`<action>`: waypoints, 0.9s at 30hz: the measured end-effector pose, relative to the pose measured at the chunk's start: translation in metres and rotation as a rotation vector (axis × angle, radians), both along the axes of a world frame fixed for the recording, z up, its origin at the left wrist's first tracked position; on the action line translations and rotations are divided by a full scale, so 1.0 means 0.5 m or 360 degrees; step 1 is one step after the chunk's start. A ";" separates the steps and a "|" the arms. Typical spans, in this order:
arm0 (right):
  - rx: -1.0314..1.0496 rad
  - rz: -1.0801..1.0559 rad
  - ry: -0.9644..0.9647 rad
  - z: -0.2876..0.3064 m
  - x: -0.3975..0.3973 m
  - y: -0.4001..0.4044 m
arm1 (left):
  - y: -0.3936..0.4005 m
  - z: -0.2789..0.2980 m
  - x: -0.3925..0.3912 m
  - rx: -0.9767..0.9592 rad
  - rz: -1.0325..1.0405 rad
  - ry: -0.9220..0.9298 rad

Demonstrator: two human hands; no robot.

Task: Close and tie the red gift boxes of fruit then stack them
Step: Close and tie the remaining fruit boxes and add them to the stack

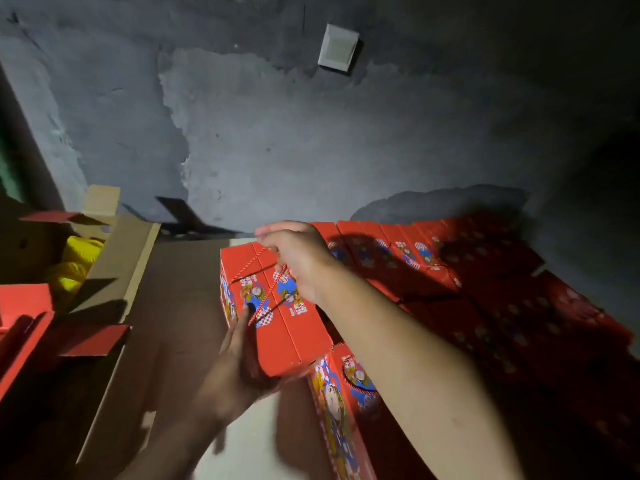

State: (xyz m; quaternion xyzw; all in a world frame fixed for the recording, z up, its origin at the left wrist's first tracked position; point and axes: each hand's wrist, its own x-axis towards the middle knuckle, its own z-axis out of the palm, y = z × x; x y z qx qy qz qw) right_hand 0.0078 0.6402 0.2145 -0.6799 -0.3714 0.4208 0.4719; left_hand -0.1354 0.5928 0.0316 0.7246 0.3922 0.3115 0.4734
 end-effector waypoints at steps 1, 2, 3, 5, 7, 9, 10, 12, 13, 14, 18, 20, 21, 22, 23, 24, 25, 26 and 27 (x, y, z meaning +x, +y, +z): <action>-0.0007 -0.0001 -0.0021 -0.005 0.004 0.019 | 0.018 0.000 0.007 0.0010 -0.0011 -0.0024; -0.0011 -0.0007 -0.0034 -0.010 0.009 0.037 | 0.033 0.001 0.012 0.0005 -0.0034 -0.0042; -0.0005 -0.0018 -0.0035 -0.016 0.013 0.054 | 0.048 -0.005 0.019 0.0006 -0.0055 -0.0059; 0.0006 -0.0009 -0.0050 -0.032 0.026 0.086 | 0.082 -0.027 0.033 0.0023 -0.0062 -0.0062; -0.0028 0.0043 -0.0093 -0.049 0.040 0.108 | 0.112 -0.049 0.039 -0.0021 -0.0045 -0.0033; -0.0049 0.0074 -0.0109 -0.069 0.054 0.123 | 0.132 -0.061 0.044 -0.0046 -0.0014 0.0053; -0.0051 0.0077 -0.0107 -0.076 0.060 0.131 | 0.141 -0.067 0.047 -0.0038 -0.0024 0.0067; -0.0041 0.0077 -0.0125 -0.085 0.071 0.149 | 0.153 -0.073 0.054 -0.0004 -0.0052 0.0110; -0.0035 0.0080 -0.0149 -0.087 0.074 0.158 | 0.156 -0.075 0.057 0.0020 -0.0057 0.0135; -0.0032 0.0083 -0.0175 -0.089 0.078 0.166 | 0.157 -0.075 0.059 0.0032 -0.0054 0.0151; -0.0063 0.0097 -0.0218 -0.095 0.082 0.181 | 0.154 -0.068 0.064 0.0083 -0.0033 0.0147; -0.0107 0.0113 -0.0255 -0.097 0.076 0.179 | 0.151 -0.063 0.066 0.0104 -0.0036 0.0172; -0.0134 0.0120 -0.0287 -0.097 0.073 0.177 | 0.148 -0.058 0.066 0.0093 -0.0040 0.0193; -0.0166 0.0128 -0.0329 -0.098 0.069 0.173 | 0.144 -0.052 0.064 0.0080 -0.0040 0.0215; -0.0199 0.0142 -0.0386 -0.097 0.065 0.169 | 0.140 -0.045 0.062 0.0066 -0.0032 0.0240; -0.0236 0.0160 -0.0454 -0.097 0.060 0.165 | 0.134 -0.037 0.057 0.0055 -0.0022 0.0280; -0.0276 0.0175 -0.0527 -0.098 0.055 0.159 | 0.126 -0.029 0.050 0.0055 -0.0015 0.0331; -0.0308 0.0179 -0.0605 -0.100 0.050 0.150 | 0.117 -0.019 0.041 0.0071 -0.0015 0.0376; -0.0327 0.0167 -0.0673 -0.102 0.041 0.138 | 0.108 -0.011 0.029 0.0102 -0.0023 0.0407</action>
